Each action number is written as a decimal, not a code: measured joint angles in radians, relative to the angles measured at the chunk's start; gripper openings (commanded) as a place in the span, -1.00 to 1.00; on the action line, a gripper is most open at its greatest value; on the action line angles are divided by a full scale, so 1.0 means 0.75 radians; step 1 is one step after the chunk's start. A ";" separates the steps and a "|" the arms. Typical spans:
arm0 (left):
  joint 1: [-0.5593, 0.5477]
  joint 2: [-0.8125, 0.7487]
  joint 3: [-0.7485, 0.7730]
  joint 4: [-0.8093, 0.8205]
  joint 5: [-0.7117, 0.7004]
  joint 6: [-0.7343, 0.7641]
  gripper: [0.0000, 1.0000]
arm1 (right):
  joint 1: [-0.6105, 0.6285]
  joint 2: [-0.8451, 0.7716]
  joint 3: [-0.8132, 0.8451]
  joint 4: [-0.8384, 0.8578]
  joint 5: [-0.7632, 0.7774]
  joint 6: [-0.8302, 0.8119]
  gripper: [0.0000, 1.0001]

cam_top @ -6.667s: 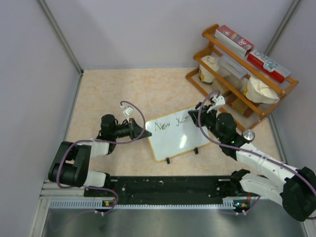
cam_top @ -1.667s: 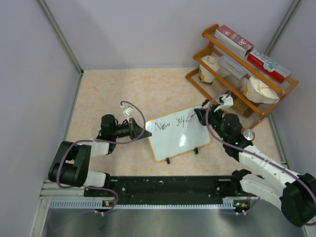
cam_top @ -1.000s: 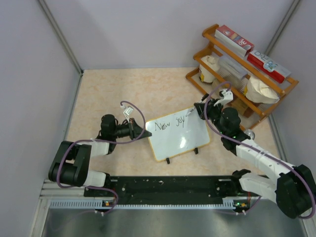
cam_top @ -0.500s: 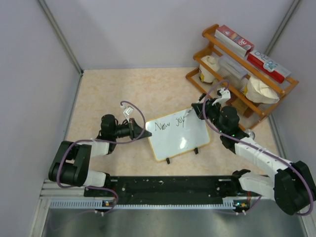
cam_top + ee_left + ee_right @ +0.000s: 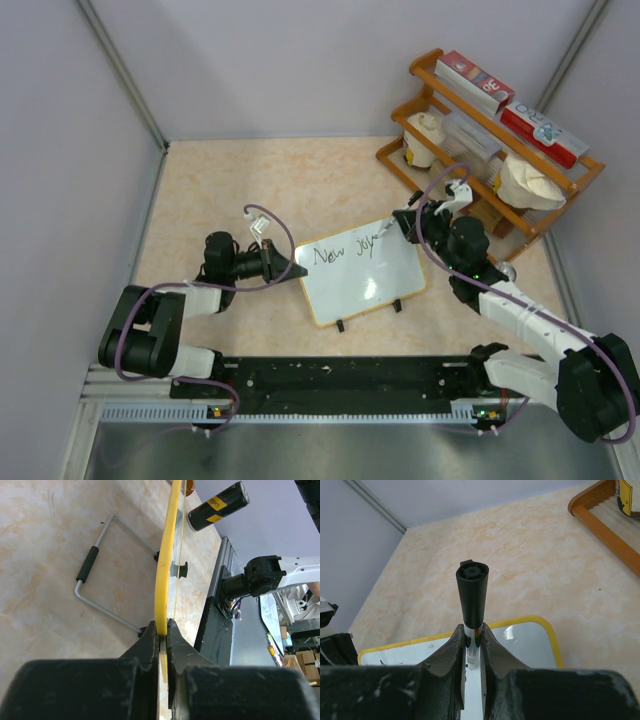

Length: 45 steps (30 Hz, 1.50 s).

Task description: Write a sentence on the whiteboard

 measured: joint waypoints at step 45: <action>0.000 0.002 0.000 0.005 0.001 -0.001 -1.00 | -0.025 -0.272 -0.079 -0.071 -0.027 0.053 -1.00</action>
